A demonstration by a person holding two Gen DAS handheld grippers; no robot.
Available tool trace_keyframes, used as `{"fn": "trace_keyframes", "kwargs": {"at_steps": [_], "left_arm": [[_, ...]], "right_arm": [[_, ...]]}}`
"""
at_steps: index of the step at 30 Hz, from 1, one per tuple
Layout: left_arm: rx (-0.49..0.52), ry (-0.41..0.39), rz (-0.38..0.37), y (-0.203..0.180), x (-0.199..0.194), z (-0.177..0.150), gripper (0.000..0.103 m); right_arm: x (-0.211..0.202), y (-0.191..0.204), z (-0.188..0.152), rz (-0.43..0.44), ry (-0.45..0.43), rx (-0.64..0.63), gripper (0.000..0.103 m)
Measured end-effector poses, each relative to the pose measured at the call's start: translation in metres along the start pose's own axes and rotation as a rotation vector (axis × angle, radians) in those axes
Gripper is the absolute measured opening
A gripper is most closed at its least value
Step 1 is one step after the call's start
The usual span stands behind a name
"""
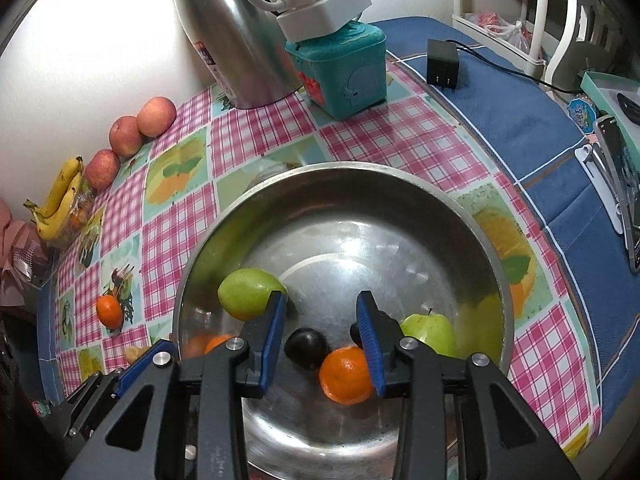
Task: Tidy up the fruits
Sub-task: 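Withdraw both open tools from the bowl back over the table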
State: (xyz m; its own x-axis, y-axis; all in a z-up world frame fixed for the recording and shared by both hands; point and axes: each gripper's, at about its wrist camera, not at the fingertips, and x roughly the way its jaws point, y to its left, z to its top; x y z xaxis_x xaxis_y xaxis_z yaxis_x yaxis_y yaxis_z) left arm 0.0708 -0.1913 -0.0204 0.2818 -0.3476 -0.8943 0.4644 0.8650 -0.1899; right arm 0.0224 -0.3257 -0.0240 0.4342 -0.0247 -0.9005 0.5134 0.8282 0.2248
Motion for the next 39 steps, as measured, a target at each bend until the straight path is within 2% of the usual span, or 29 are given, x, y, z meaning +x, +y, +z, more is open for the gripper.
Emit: {"fn": "trace_keyframes", "kwargs": {"at_steps": [5,16,23,28,29,30,31,33,34,35,39], "left_arm": [[-0.089,-0.016,0.023,0.022,-0.009,0.004,0.053],[-0.304,-0.044,0.126,0.082,-0.031,0.004,0.052],[-0.336,-0.059,0.134,0.092,-0.038,0.003,0.052],[-0.329,-0.040,0.141,0.090,-0.033,0.003,0.053],[-0.327,-0.035,0.145,0.089,-0.033,0.003,0.058],[-0.322,-0.023,0.158,0.089,-0.030,0.003,0.073],[-0.321,-0.018,0.168,0.089,-0.028,0.002,0.078],[-0.324,-0.010,0.177,0.090,-0.026,0.000,0.082],[-0.325,-0.003,0.179,0.091,-0.024,0.000,0.082],[-0.326,0.002,0.181,0.092,-0.023,-0.001,0.084],[-0.328,0.007,0.195,0.093,-0.021,-0.002,0.087]], "right_arm": [[0.001,0.000,0.000,0.001,0.008,-0.002,0.038],[0.001,0.009,-0.001,0.016,0.014,-0.042,0.037],[0.001,0.012,-0.002,0.019,0.018,-0.061,0.037],[0.002,0.013,-0.002,0.018,0.022,-0.066,0.037],[0.002,0.013,-0.002,0.017,0.024,-0.067,0.037],[0.003,0.013,-0.002,0.016,0.025,-0.069,0.037],[0.004,0.014,-0.002,0.016,0.027,-0.071,0.038],[0.006,0.015,-0.003,0.012,0.027,-0.080,0.050],[0.007,0.016,-0.003,0.010,0.028,-0.084,0.064],[0.009,0.017,-0.004,0.012,0.029,-0.088,0.070],[0.011,0.019,-0.004,0.001,0.032,-0.106,0.070]]}}
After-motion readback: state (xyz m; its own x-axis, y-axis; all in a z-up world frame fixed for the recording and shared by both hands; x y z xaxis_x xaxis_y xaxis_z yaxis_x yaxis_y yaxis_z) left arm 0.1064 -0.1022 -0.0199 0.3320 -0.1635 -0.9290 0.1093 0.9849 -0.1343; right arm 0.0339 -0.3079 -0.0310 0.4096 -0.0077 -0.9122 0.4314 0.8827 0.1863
